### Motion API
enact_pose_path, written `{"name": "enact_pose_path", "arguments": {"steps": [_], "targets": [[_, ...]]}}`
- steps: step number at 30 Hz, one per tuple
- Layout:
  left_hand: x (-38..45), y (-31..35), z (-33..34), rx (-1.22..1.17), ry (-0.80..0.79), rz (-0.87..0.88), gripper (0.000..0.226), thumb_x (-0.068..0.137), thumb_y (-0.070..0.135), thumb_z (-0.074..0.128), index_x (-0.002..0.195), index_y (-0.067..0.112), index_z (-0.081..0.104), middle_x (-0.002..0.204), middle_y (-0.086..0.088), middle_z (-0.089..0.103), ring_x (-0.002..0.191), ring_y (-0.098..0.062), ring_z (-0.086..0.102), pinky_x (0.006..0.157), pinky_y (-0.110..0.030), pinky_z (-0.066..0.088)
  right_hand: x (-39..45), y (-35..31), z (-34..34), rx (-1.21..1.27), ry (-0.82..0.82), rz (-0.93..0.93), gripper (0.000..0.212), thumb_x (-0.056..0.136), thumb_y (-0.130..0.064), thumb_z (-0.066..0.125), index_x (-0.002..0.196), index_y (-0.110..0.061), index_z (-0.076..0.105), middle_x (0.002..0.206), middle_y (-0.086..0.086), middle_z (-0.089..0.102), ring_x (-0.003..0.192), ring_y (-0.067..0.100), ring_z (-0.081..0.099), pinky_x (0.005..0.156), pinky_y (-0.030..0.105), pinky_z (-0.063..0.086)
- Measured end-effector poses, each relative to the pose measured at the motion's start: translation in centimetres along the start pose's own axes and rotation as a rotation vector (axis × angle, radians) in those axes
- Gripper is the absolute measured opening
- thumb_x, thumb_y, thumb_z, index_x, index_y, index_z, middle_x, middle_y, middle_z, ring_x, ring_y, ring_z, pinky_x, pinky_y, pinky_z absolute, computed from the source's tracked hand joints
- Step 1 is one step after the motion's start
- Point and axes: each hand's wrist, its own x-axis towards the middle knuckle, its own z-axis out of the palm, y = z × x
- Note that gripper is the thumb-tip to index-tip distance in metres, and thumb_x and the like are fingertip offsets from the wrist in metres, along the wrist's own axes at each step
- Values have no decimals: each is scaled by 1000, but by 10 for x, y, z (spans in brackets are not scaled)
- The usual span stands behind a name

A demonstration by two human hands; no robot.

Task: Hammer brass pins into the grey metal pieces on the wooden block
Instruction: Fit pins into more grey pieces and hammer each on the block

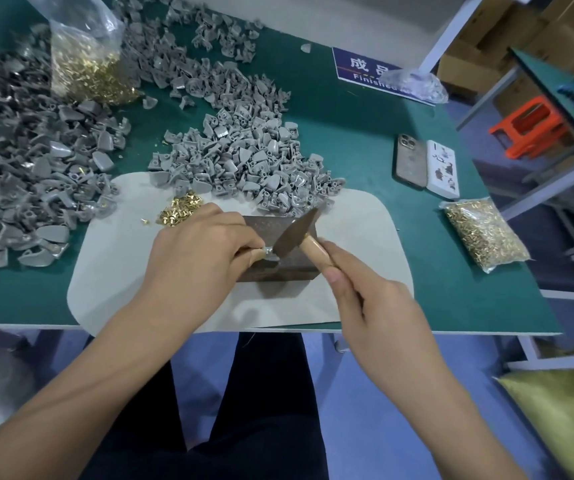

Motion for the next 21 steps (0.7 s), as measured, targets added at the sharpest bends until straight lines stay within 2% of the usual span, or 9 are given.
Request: {"name": "enact_pose_path", "arguments": {"steps": [3,6,10,11,14,16,17,19,21], "targets": [[2,-1,0,-6,-21,-5,4,84,41,75,85,37,74,82,18,63,87,-11,53,54,-16,24,0,5,-12,57,178,-32,38,105,-57,30,140,-60,44,75,-19,64,62,14,54,59,38,51],[7,-2,-1,8,-25,4,6,85,43,74,86,38,74,82,18,63,89,-12,54,54,-22,31,-6,3,-5,166,315,-61,39,105,-54,32,141,-54,46,80,-27,63,66,12,59,58,25,47],[7,-2,-1,20,-25,7,7,86,45,74,88,38,75,83,18,65,90,-13,56,60,-29,44,-8,2,16,73,74,-20,44,105,-51,30,146,-53,46,107,-21,73,63,8,52,68,40,53],[6,-2,-1,18,-20,8,7,86,44,74,87,38,75,82,17,65,90,-13,56,60,-29,44,-7,4,16,38,64,-15,44,105,-53,30,145,-55,46,102,-19,73,60,8,46,68,42,51],[5,-2,-2,15,-20,-1,7,85,46,73,87,39,75,82,17,64,90,-12,55,58,-28,41,-7,7,8,97,228,-32,39,106,-55,31,142,-59,47,74,-19,62,55,12,45,57,37,47],[6,-2,-2,18,-20,-6,7,85,46,73,86,39,75,82,18,63,89,-12,55,58,-27,40,-9,5,7,191,320,-63,37,105,-52,32,139,-61,46,89,-31,65,64,9,55,59,24,47],[6,-2,-2,20,-20,-4,7,85,45,73,86,39,75,81,17,63,89,-12,55,57,-27,39,-10,3,8,193,315,-63,38,106,-51,32,140,-60,46,100,-31,67,65,9,56,62,25,50],[5,-1,-2,17,-20,0,5,84,43,75,85,39,76,81,17,64,87,-13,56,55,-26,35,-9,-2,13,97,176,-28,43,106,-52,29,145,-55,45,110,-19,72,64,11,53,66,39,54],[4,-1,-3,19,-19,-3,5,84,43,76,87,39,76,82,17,65,88,-13,56,55,-25,31,-8,0,15,-41,62,-10,46,103,-57,24,147,-56,41,102,-14,75,67,19,58,67,44,54]]}}
